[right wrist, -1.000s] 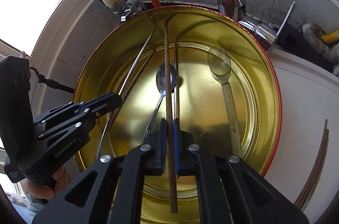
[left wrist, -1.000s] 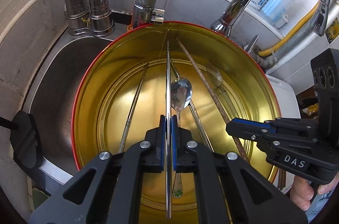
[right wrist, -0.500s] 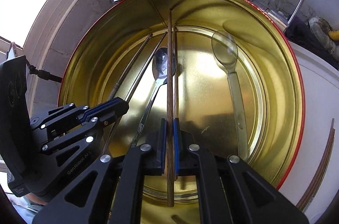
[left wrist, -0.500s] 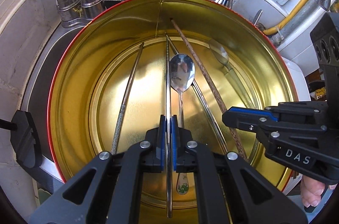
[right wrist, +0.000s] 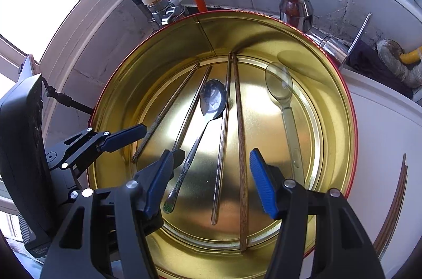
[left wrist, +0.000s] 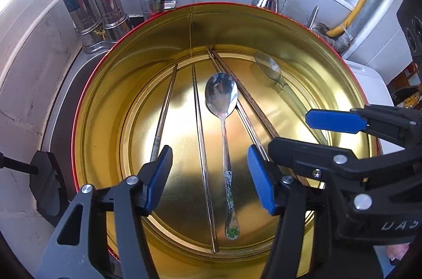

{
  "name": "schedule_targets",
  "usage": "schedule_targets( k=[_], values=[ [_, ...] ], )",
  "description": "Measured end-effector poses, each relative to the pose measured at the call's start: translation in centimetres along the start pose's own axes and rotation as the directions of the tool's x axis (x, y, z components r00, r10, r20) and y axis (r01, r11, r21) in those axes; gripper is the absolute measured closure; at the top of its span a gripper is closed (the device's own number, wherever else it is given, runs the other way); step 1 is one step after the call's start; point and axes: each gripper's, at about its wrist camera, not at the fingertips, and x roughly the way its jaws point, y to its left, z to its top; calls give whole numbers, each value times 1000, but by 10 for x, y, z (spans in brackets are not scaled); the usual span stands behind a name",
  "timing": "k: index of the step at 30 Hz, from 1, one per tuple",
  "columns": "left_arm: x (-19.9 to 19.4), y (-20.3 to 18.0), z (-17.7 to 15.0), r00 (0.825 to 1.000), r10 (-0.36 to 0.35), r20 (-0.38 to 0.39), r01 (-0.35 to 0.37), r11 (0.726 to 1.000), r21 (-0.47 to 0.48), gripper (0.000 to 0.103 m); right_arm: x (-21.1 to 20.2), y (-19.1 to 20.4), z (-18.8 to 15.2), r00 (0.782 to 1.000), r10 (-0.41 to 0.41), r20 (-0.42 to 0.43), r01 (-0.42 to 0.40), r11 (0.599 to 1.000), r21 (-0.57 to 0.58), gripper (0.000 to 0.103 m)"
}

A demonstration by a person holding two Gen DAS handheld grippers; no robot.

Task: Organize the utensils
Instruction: 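Open both tools to release the chopsticks inside the tin, then move both open tools back over the remaining chopsticks on the board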

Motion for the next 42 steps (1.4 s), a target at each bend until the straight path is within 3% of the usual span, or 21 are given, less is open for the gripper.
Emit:
schedule_targets(
  k=[16, 18, 24, 26, 42],
  values=[
    [-9, -2, -1, 1000, -1, 25, 2, 1000, -11, 42, -21, 4, 0, 999, 16, 48, -16, 1000, -8, 40],
    [-16, -4, -2, 999, -5, 48, 5, 1000, -15, 35, -28, 4, -3, 997, 22, 70, -22, 1000, -9, 34],
    [-39, -6, -10, 994, -11, 108, 15, 999, -34, 30, -61, 6, -17, 983, 52, 175, -50, 999, -16, 16],
    [-44, -7, -14, 994, -11, 113, 16, 999, -43, 28, -69, 5, -24, 977, 61, 202, -61, 998, -9, 14],
    [-78, -46, -40, 985, -57, 165, 64, 997, -36, 28, -125, -32, -80, 949, 23, 315, -58, 993, 103, 13]
  ],
)
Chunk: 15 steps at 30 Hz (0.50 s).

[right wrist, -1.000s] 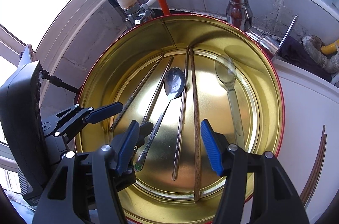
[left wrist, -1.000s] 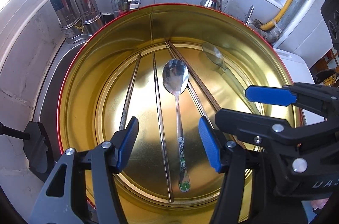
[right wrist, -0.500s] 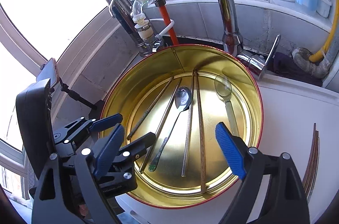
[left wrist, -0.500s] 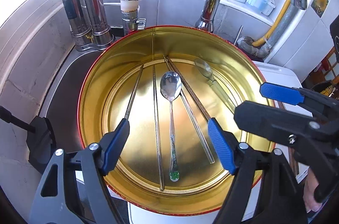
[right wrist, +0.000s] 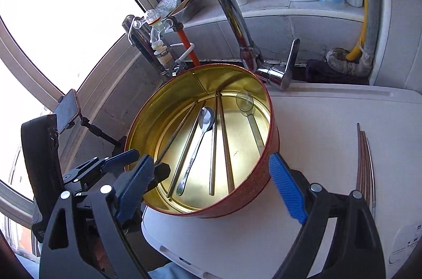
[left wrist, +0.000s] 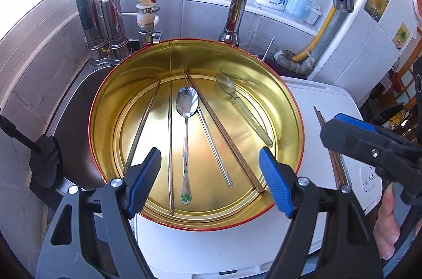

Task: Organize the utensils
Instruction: 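Move both open tools back over the remaining chopsticks on the board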

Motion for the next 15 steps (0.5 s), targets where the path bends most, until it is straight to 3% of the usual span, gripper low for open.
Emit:
schedule_targets(
  k=[7, 15],
  values=[
    [3, -59, -1, 996, -94, -1, 93, 988, 123, 28, -44, -54, -18, 992, -109, 68, 102, 990, 102, 13],
    [27, -132, -8, 983, -161, -91, 180, 946, 270, 28, -72, -122, -40, 973, -223, 51, 208, 955, 214, 13]
  ],
)
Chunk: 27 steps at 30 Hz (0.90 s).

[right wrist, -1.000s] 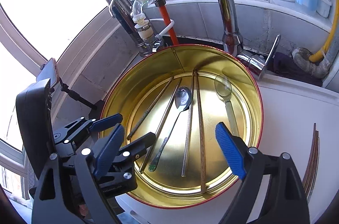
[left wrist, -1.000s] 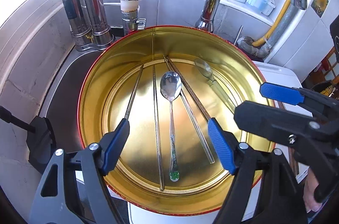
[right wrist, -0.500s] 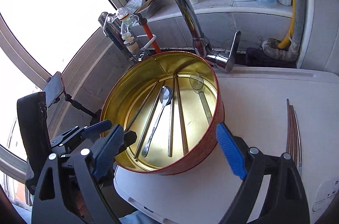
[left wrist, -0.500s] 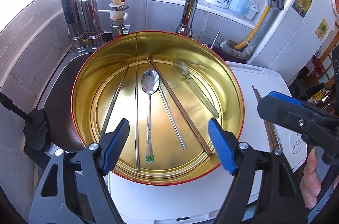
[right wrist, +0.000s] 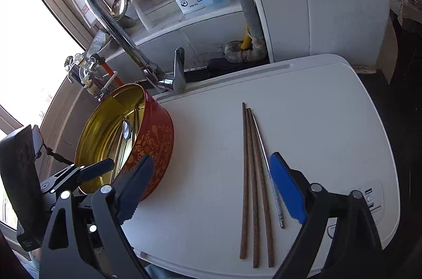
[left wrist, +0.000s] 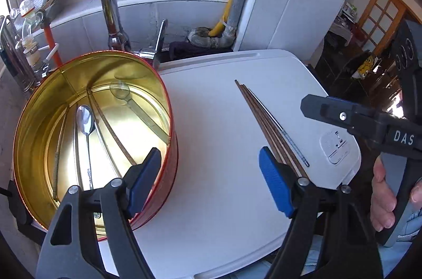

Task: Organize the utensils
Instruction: 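Move both open tools back over the remaining chopsticks on the board, then grasp a steel chopstick with the right tool while the left tool grasps a wooden chopstick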

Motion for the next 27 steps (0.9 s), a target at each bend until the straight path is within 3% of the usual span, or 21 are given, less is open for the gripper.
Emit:
schedule_targets(
  k=[7, 12, 15, 27],
  values=[
    [38, -42, -2, 996, -71, -60, 75, 994, 78, 28, 13, -36, -6, 995, -85, -55, 84, 996, -26, 17],
    [69, -55, -2, 994, -66, -83, 74, 993, 91, 28, 34, -57, -12, 985, -128, -119, 121, 990, -66, 37],
    [84, -59, -2, 995, -38, -96, 49, 993, 109, 37, 45, -61, -16, 979, -152, -139, 132, 981, -141, 46],
    [109, -63, -6, 991, 4, -137, 12, 993, 118, 38, 77, -55, -21, 963, -190, -191, 131, 950, -285, 52]
  ],
)
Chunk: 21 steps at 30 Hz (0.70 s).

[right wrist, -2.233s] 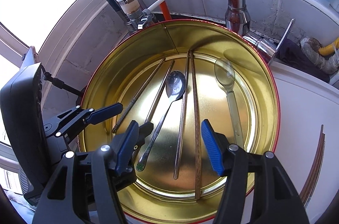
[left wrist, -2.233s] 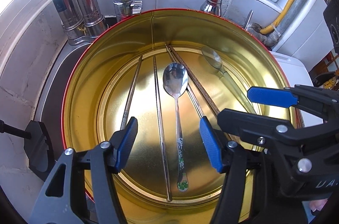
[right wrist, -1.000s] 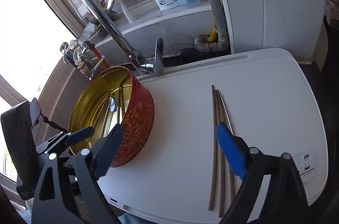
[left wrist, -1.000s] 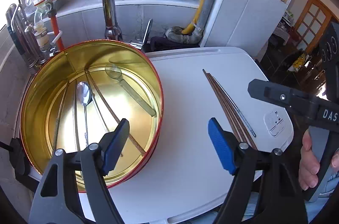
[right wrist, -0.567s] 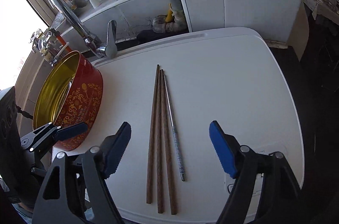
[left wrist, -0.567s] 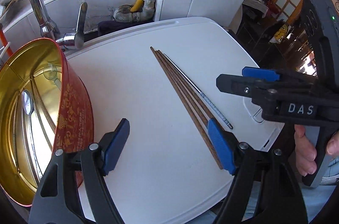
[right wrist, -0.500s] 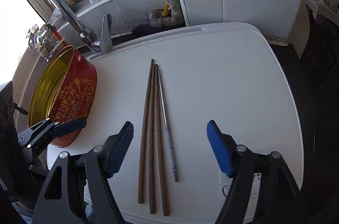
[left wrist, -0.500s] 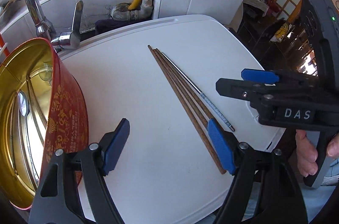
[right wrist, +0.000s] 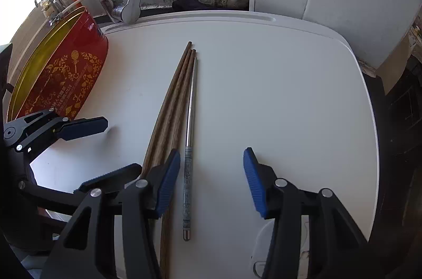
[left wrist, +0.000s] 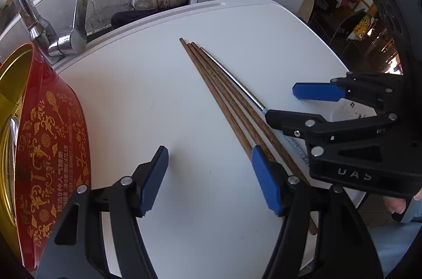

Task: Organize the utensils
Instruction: 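Grasp a steel chopstick with the right tool while the left tool grasps a wooden chopstick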

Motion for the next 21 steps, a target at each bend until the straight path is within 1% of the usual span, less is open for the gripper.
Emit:
schedule_targets(
  k=[6, 12, 17, 21],
  values=[
    [3, -4, 1, 1000, 18, 9, -18, 1000, 17, 38, 3, 4, 3, 1000, -27, 3, 28, 999, -42, 55],
    [3, -12, 4, 999, 40, 21, -41, 998, 54, 38, 3, 3, 4, 999, -47, -3, 47, 997, -60, 56],
    [4, -11, 4, 999, 39, 20, -40, 998, 53, 38, 4, 3, 4, 998, -55, -5, 55, 997, -58, 56],
    [1, -9, 2, 997, 76, 13, -77, 995, 68, 38, 3, 3, 4, 999, -52, -6, 52, 997, -52, 56]
  ],
)
